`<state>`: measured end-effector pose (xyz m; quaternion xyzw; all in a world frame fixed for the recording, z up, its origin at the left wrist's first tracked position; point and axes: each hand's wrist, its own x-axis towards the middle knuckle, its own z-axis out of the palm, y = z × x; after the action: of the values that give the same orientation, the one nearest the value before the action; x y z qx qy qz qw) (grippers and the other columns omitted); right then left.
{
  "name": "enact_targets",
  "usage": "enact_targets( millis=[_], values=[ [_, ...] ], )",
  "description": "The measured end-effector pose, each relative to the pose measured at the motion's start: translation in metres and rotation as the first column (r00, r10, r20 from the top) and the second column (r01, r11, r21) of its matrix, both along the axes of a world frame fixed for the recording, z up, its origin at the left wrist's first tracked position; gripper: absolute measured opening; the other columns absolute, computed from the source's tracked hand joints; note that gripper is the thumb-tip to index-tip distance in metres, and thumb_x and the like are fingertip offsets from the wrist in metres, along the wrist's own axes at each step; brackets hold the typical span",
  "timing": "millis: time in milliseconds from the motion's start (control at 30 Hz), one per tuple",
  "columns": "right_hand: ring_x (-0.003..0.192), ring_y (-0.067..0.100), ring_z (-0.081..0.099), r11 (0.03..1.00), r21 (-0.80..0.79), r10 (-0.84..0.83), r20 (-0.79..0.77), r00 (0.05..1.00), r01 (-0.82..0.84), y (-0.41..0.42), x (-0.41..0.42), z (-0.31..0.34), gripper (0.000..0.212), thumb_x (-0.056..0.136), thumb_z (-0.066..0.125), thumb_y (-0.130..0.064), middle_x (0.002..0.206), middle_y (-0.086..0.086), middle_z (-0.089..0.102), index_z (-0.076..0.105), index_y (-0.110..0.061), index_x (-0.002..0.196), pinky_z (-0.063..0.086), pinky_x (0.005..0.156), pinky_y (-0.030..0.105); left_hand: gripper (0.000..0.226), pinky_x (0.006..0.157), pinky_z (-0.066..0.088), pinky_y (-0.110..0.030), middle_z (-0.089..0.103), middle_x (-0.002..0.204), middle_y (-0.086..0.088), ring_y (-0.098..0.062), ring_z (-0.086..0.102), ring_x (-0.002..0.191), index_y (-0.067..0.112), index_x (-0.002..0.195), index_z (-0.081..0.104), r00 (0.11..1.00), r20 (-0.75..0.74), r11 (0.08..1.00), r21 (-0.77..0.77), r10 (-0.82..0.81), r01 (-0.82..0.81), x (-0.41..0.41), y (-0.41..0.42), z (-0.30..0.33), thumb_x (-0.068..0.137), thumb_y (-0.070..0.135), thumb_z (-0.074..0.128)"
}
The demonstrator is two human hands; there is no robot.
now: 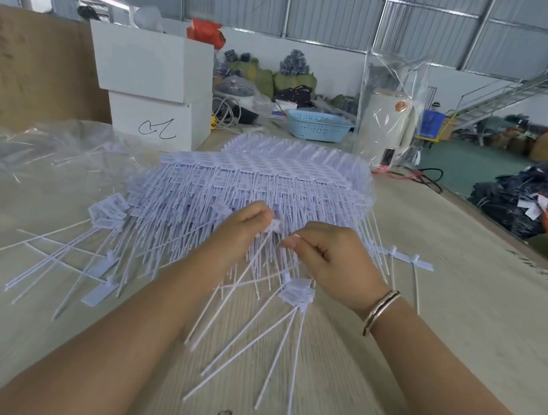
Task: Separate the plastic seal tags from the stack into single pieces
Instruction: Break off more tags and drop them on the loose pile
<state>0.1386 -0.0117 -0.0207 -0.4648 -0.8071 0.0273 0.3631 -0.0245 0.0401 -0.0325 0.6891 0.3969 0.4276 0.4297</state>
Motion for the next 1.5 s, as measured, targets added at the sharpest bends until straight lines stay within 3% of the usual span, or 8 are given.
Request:
enact_targets(
  millis=[133, 300, 500, 600, 833, 1100, 1333, 1500],
  values=[
    [0.039, 0.006, 0.043, 0.958, -0.282, -0.037, -0.298, 0.954, -0.051, -0.001, 0.004, 0.003, 0.030, 0.096, 0.051, -0.016, 0.051, 0.009, 0.050, 0.065, -0.021, 0.070, 0.033, 0.042, 0.015, 0.021, 0.074, 0.027, -0.031, 0.047, 0.076, 0.010, -0.008, 0.044, 0.081, 0.028, 0.069, 0.049, 0.995, -0.103, 0.992, 0.123, 0.018, -0.006, 0.002, -0.001, -0.004, 0.090, 0.029, 0.049],
    [0.038, 0.003, 0.035, 0.866, -0.495, -0.157, -0.398, 0.904, -0.067, 0.006, 0.006, -0.004, 0.033, 0.094, 0.053, -0.030, 0.047, -0.009, 0.039, 0.053, -0.019, 0.064, 0.031, 0.043, 0.016, 0.035, 0.078, 0.015, -0.023, 0.042, 0.097, 0.011, -0.014, 0.026, 0.105, 0.036, 0.086, 0.050, 0.948, -0.276, 0.959, 0.271, 0.160, -0.083, 0.018, -0.006, -0.008, 0.088, 0.002, 0.040],
    [0.040, 0.004, 0.032, 0.850, -0.511, -0.075, -0.363, 0.929, -0.131, 0.009, 0.003, -0.008, 0.030, 0.088, 0.061, -0.040, 0.047, -0.011, 0.036, 0.063, -0.011, 0.093, 0.030, 0.043, 0.014, 0.046, 0.082, 0.017, -0.026, 0.043, 0.089, 0.022, 0.030, 0.019, 0.091, 0.027, 0.104, 0.047, 0.957, -0.230, 0.912, 0.404, 0.175, -0.069, 0.018, -0.012, -0.009, 0.082, -0.011, 0.035],
    [0.042, 0.002, 0.033, 0.843, -0.511, -0.047, -0.384, 0.922, -0.170, 0.009, 0.005, -0.007, 0.024, 0.086, 0.068, -0.022, 0.050, -0.009, 0.039, 0.063, 0.001, 0.085, 0.029, 0.045, 0.014, 0.040, 0.084, 0.016, -0.023, 0.050, 0.093, 0.024, 0.011, 0.035, 0.101, 0.034, 0.099, 0.046, 0.967, -0.227, 0.911, 0.413, 0.111, -0.008, 0.014, -0.010, -0.006, 0.089, -0.003, 0.034],
    [0.041, 0.000, 0.036, 0.820, -0.546, -0.053, -0.371, 0.927, -0.172, 0.009, 0.012, -0.005, 0.021, 0.087, 0.066, -0.020, 0.046, -0.016, 0.041, 0.056, -0.018, 0.068, 0.029, 0.043, 0.011, 0.029, 0.104, 0.008, -0.032, 0.048, 0.074, 0.017, -0.003, 0.045, 0.100, 0.034, 0.073, 0.045, 0.804, -0.548, 0.880, 0.471, 0.232, 0.067, -0.003, -0.001, -0.009, 0.099, 0.031, 0.032],
    [0.042, 0.002, 0.030, 0.849, -0.501, -0.034, -0.367, 0.929, -0.167, 0.008, 0.007, -0.006, 0.040, 0.087, 0.066, -0.027, 0.048, -0.010, 0.034, 0.060, 0.012, 0.084, 0.027, 0.045, 0.013, 0.035, 0.080, 0.025, -0.036, 0.038, 0.058, 0.009, -0.003, 0.039, 0.061, 0.030, 0.063, 0.049, 0.932, -0.360, 0.961, 0.268, 0.028, 0.075, -0.002, 0.000, -0.007, 0.098, 0.025, 0.049],
    [0.045, 0.007, 0.034, 0.961, -0.270, -0.016, -0.254, 0.967, -0.055, 0.008, 0.001, -0.008, 0.029, 0.091, 0.063, -0.025, 0.048, -0.009, 0.038, 0.057, -0.034, 0.063, 0.031, 0.049, 0.022, 0.031, 0.063, 0.032, -0.016, 0.051, 0.060, 0.017, 0.000, 0.048, 0.063, 0.024, 0.069, 0.054, 0.984, -0.121, 0.989, 0.054, -0.129, 0.136, -0.003, 0.002, -0.003, 0.098, 0.022, 0.046],
    [0.048, 0.008, 0.043, 0.999, -0.054, -0.007, -0.124, 0.992, 0.000, 0.009, 0.003, -0.009, 0.017, 0.092, 0.060, -0.023, 0.049, -0.010, 0.043, 0.063, -0.019, 0.076, 0.032, 0.050, 0.019, 0.038, 0.059, 0.032, -0.009, 0.048, 0.055, 0.020, 0.006, 0.046, 0.057, 0.026, 0.062, 0.055, 0.991, -0.007, 0.990, 0.023, -0.136, 0.136, 0.001, 0.000, -0.003, 0.098, 0.017, 0.044]
  ],
)
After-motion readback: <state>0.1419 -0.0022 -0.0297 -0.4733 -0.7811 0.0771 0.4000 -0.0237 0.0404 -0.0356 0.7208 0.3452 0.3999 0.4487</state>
